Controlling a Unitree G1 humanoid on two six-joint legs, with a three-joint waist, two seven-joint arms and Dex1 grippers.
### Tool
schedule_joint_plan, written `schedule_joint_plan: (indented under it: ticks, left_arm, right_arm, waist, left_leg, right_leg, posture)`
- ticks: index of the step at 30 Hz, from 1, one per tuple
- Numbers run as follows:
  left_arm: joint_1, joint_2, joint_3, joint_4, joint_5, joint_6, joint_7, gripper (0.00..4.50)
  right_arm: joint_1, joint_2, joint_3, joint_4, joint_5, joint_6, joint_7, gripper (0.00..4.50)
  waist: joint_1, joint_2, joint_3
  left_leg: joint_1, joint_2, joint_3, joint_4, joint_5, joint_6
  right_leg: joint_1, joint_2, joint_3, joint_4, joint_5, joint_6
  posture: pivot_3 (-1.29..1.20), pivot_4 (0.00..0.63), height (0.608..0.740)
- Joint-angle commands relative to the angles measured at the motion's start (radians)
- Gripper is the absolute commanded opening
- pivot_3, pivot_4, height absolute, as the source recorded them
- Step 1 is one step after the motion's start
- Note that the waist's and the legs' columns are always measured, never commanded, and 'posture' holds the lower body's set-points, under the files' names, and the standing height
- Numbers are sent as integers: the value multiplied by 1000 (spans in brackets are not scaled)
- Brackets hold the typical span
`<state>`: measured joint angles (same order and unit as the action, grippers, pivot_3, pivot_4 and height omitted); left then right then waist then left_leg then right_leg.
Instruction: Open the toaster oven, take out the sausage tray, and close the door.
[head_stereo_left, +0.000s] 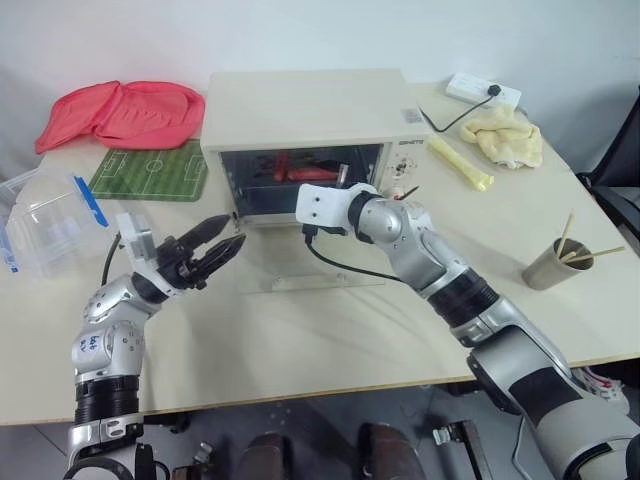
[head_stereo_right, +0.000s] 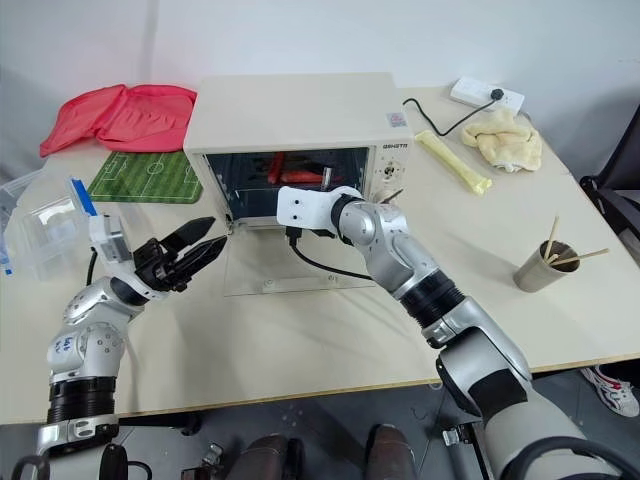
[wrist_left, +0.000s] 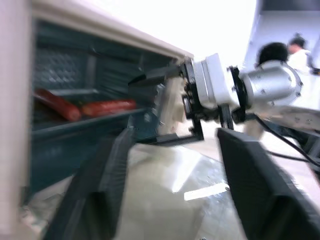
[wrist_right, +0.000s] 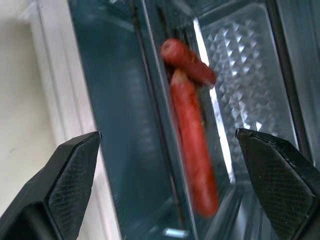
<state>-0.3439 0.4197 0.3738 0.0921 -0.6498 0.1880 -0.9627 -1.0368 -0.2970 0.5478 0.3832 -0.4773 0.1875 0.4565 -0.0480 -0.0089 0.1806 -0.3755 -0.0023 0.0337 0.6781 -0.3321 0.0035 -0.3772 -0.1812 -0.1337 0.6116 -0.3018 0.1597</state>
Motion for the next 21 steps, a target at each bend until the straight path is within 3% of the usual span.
schedule_joint_plan:
  ticks: [1, 2, 4, 8, 21]
  left_arm:
    - [34, -9, 24, -55, 11, -39, 70, 4162]
    - [55, -12, 16, -75, 11, -33, 81, 4454]
    - [80, -20, 6, -104, 7, -33, 99, 4500]
    - [90, -28, -4, -115, 15, -47, 131, 4500]
    - [71, -31, -40, -92, 28, -69, 164, 4500]
  right_arm:
    - [-30, 19, -8, 52, -30, -54, -33, 4500]
    - [-36, 23, -5, 74, -41, -69, -41, 4500]
    - [-44, 30, -7, 101, -57, -91, -55, 4111]
    - [-46, 41, -15, 123, -66, -120, -52, 2977]
    - [-138, 80, -28, 358, -93, -199, -129, 2977]
  waist:
    - [1, 0, 0]
    - [-1, 0, 0]
    - [-4, 0, 0]
    - [-6, 0, 0]
    - [-9, 0, 0]
  left_leg:
    - [0, 0, 0, 0, 0, 0]
    - [0, 0, 0, 0, 0, 0]
    - [0, 0, 0, 0, 0, 0]
    - [0, 0, 0, -1, 0, 0]
    - [1, 0, 0, -2, 0, 0]
  right_leg:
    - [0, 0, 0, 0, 0, 0]
    - [0, 0, 0, 0, 0, 0]
    - [0, 0, 0, 0, 0, 0]
    - [0, 0, 0, 0, 0, 0]
    - [0, 0, 1, -1, 0, 0]
  posture:
    - [0, 150, 740]
    - [0, 150, 740]
    - [0, 150, 740]
    - [0, 150, 740]
    - [0, 150, 740]
